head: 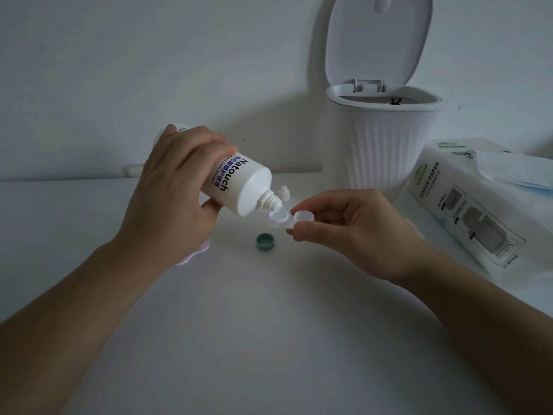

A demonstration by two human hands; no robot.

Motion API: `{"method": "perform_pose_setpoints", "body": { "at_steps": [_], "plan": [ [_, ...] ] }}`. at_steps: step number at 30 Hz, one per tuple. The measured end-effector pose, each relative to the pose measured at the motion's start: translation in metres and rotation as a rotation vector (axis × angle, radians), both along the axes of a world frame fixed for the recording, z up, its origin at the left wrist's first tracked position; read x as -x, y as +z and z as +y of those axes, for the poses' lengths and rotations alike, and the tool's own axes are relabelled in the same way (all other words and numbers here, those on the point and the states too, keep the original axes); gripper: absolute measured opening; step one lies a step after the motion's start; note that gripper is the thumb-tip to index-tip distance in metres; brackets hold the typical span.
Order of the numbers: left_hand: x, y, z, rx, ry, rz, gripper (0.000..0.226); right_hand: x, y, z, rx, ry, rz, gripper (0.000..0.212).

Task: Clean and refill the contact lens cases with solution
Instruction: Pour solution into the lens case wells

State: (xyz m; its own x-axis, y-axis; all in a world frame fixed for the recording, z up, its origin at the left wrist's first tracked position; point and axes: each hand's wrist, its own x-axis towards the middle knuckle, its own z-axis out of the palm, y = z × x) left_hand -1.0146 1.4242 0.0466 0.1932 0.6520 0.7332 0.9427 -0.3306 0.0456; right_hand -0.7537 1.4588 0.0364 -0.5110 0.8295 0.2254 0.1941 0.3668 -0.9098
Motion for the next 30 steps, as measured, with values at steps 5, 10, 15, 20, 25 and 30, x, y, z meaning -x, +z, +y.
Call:
{"method": "perform_pose_setpoints", "body": {
  "at_steps": [5,10,15,20,25,30],
  "plan": [
    [0.0008,-0.0002,-0.0004,0.004,0.016,-0.028,0.068,-0.0004,0.0011,-0.0006,-0.005,0.001,-0.010,0.019],
    [0.0016,0.0001,-0.0003,0.000,0.015,-0.023,0.071,-0.0002,0.0010,-0.0002,-0.006,0.005,-0.016,0.019],
    [0.0011,0.0000,0.0004,-0.041,-0.008,0.009,0.066,0.0000,0.0001,0.0008,-0.003,0.000,-0.003,0.021],
    [0.0015,0.0006,0.0009,-0.053,-0.037,0.027,0.063,-0.0002,-0.0018,0.0017,0.003,0.012,0.007,0.020],
    [0.0006,0.0005,0.0017,-0.077,-0.052,0.045,0.052,-0.0001,-0.0036,0.0024,-0.009,0.032,0.004,0.019],
    [0.0008,-0.0001,0.0017,-0.082,-0.061,0.041,0.052,0.0001,-0.0029,0.0019,-0.010,0.029,0.009,0.020]
  ]
}}
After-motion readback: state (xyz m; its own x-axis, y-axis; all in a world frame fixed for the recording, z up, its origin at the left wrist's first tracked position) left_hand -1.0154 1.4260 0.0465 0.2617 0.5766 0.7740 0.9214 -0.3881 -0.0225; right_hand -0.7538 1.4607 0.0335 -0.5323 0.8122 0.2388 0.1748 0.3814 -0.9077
